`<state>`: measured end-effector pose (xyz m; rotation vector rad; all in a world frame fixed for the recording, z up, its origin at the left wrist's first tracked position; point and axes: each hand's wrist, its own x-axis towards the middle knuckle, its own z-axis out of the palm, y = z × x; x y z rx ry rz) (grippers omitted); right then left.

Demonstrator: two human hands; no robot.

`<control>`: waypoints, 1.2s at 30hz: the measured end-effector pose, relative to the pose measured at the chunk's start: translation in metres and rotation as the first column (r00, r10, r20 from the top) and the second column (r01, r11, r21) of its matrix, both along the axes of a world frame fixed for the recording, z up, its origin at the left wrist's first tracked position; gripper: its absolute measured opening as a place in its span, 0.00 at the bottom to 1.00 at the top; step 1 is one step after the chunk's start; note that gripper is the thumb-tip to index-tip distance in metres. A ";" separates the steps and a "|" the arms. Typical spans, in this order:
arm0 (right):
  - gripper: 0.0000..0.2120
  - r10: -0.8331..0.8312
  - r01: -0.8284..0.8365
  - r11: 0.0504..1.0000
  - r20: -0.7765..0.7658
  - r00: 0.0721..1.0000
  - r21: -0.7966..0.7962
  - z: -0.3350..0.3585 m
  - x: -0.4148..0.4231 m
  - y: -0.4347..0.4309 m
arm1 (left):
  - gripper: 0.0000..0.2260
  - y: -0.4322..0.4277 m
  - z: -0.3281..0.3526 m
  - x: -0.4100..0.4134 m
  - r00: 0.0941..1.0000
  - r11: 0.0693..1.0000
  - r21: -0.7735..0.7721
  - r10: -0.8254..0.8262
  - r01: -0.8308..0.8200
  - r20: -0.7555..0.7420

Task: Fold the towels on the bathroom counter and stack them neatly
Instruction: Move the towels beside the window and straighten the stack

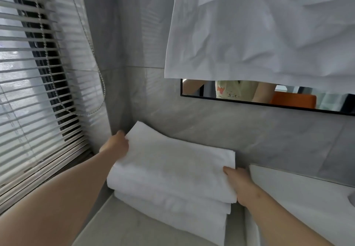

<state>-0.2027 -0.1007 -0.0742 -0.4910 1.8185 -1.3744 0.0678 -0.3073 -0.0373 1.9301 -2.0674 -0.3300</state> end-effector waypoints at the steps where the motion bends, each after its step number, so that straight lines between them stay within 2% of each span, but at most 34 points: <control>1: 0.04 0.002 -0.002 1.000 0.009 1.000 0.008 0.001 0.000 0.000 | 0.15 0.002 -0.002 0.002 1.000 0.999 0.034 -0.004 0.004 0.005; 4: 0.05 0.021 -0.023 0.999 0.048 0.999 0.042 0.004 0.000 0.004 | 0.22 0.003 -0.005 0.012 1.000 0.993 0.121 0.004 -0.006 0.018; 6: 0.05 0.032 -0.037 0.998 0.084 0.996 0.059 0.006 0.000 0.007 | 0.25 0.005 -0.003 0.017 0.998 0.983 0.179 0.052 -0.045 -0.039; 9: 0.07 0.050 -0.060 0.994 0.103 0.993 0.089 0.010 0.002 0.012 | 0.23 0.012 0.005 0.022 0.927 0.932 0.357 0.191 -0.068 -0.323; 11: 0.08 0.055 -0.063 0.994 0.089 0.995 0.088 0.012 0.003 0.014 | 0.16 0.016 0.009 0.029 0.852 0.907 0.419 0.257 -0.049 -0.456; 15: 0.02 0.045 -0.045 0.998 0.008 0.999 0.054 0.011 0.010 0.017 | 0.13 0.020 0.008 0.034 0.824 0.936 0.342 0.262 -0.089 -0.502; 19: 0.08 0.028 -0.028 0.999 -0.015 0.999 0.036 0.004 0.017 0.020 | 0.05 0.028 -0.001 0.030 0.830 0.971 0.170 0.232 -0.168 -0.508; 23: 0.10 0.026 -0.032 0.997 0.077 0.997 0.073 0.002 0.017 0.029 | 0.10 0.036 -0.013 0.030 0.841 0.974 0.086 0.224 -0.209 -0.493; 25: 0.10 0.023 -0.033 0.996 0.116 0.993 0.080 0.003 0.016 0.035 | 0.16 0.043 -0.019 0.023 0.764 0.952 0.148 0.303 -0.268 -0.570; 27: 0.11 0.010 -0.021 0.996 0.131 0.991 0.082 0.006 0.018 0.039 | 0.23 0.054 -0.022 0.011 0.602 0.910 0.284 0.412 -0.301 -0.684; 29: 0.12 0.009 -0.019 0.996 0.125 0.992 0.083 0.007 0.019 0.041 | 0.24 0.061 -0.022 0.002 0.459 0.887 0.365 0.459 -0.282 -0.761; 31: 0.14 0.011 -0.020 0.996 0.111 0.994 0.084 0.006 0.020 0.043 | 0.24 0.063 -0.021 0.002 0.436 0.882 0.375 0.469 -0.287 -0.768; 34: 0.13 0.028 -0.035 0.997 0.098 0.995 0.072 0.000 0.022 0.044 | 0.22 0.060 -0.023 0.011 0.495 0.883 0.346 0.465 -0.317 -0.734; 36: 0.12 0.044 -0.051 0.997 0.094 0.995 0.064 -0.003 0.022 0.046 | 0.21 0.060 -0.027 0.015 0.480 0.873 0.378 0.485 -0.308 -0.731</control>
